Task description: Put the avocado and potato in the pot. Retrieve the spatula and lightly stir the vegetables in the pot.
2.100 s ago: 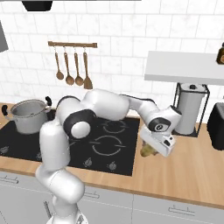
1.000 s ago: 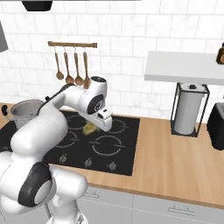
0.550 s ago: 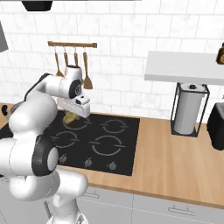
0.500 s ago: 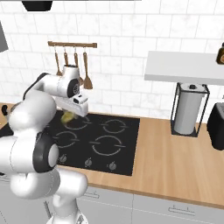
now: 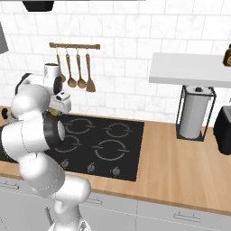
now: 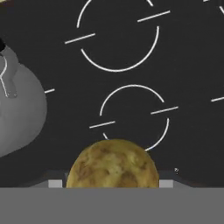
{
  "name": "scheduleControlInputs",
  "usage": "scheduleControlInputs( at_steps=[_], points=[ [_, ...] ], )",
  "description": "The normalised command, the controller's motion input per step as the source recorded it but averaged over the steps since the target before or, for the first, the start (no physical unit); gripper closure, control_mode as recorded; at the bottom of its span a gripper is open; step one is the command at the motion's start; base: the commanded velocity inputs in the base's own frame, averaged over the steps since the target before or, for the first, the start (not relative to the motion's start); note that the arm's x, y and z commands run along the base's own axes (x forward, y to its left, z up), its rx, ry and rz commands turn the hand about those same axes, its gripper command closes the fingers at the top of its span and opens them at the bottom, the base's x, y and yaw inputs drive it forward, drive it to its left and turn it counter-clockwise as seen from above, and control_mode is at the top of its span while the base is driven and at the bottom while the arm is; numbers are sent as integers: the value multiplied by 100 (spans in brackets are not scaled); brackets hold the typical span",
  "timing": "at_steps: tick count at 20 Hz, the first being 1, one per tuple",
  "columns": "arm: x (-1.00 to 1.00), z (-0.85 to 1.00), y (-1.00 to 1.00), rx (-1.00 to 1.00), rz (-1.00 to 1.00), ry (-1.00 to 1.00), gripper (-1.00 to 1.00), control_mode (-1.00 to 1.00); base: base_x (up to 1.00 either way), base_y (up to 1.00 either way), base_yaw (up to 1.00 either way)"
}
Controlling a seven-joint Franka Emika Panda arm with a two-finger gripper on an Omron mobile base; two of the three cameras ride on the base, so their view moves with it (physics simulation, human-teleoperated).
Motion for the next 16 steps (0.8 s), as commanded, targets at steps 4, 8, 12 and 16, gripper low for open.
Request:
scheduleControlInputs(
  at_steps=[4,8,12,16],
  points=[
    [29,-8,84,0,2,0,100,-100,0,0,0],
    [19,-14,76,0,0,0,100,-100,0,0,0],
    [11,-10,61,0,0,0,100,-100,0,0,0],
    [26,0,62,0,0,0,100,-100,0,0,0]
  ],
)
